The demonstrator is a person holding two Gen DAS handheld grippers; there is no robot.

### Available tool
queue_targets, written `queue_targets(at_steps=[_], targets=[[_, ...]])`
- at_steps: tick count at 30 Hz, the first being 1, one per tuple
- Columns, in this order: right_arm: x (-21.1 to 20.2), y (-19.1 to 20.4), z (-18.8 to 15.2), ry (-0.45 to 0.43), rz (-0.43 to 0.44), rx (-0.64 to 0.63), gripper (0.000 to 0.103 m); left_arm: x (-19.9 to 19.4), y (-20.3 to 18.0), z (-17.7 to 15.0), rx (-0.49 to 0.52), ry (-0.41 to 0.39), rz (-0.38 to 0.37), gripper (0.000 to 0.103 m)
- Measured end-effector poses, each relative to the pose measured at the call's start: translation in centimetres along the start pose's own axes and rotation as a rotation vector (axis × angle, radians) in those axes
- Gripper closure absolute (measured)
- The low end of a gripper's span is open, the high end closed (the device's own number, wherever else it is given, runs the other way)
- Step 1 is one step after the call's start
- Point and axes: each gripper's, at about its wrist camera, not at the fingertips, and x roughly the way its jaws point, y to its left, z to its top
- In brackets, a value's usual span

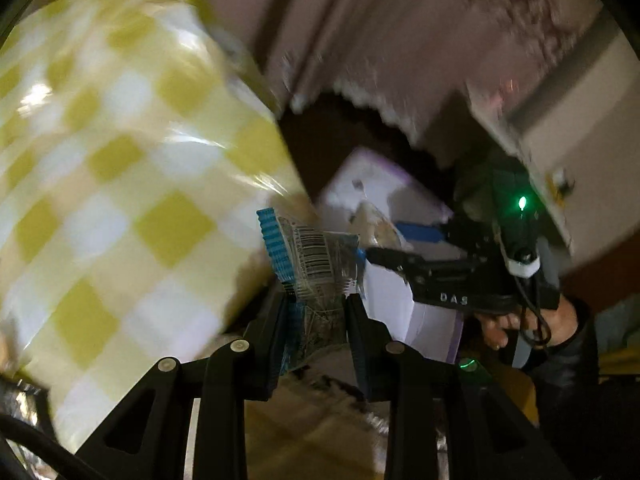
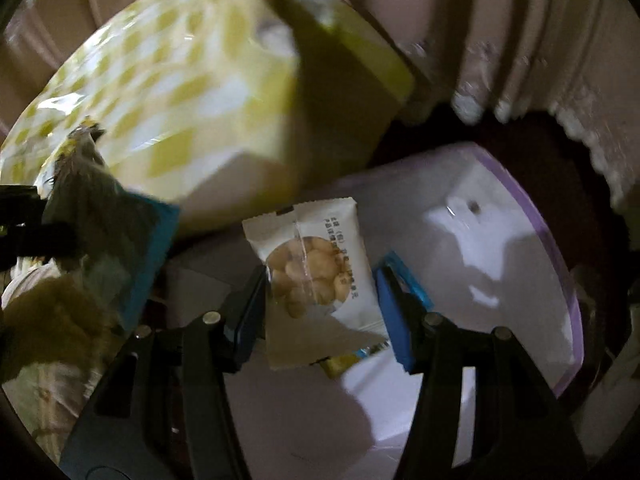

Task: Organize snacks
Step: 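Carry both packets into the white box and open both tools, then move both open tools back over the snacks on the table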

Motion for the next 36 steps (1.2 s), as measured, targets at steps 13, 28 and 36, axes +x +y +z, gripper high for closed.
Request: queue_targets(at_steps=[13, 28, 36], targets=[[4.7, -2.8, -2.2, 0.070, 0.053, 0.104, 0.045, 11.7, -4.5, 2.4, 0.183, 0.334, 0.182, 0.072], [4.1, -3.1, -1.8, 0.064, 0.063, 0.118, 0.038, 10.0, -3.6, 2.5, 0.115, 0.268, 0.194, 0.053], [-0.5, -3.5, -1.1, -0.025, -0.027, 0.133, 0.031, 1.5, -2.4, 1.8, 0.048, 0.019, 0.201, 0.053]])
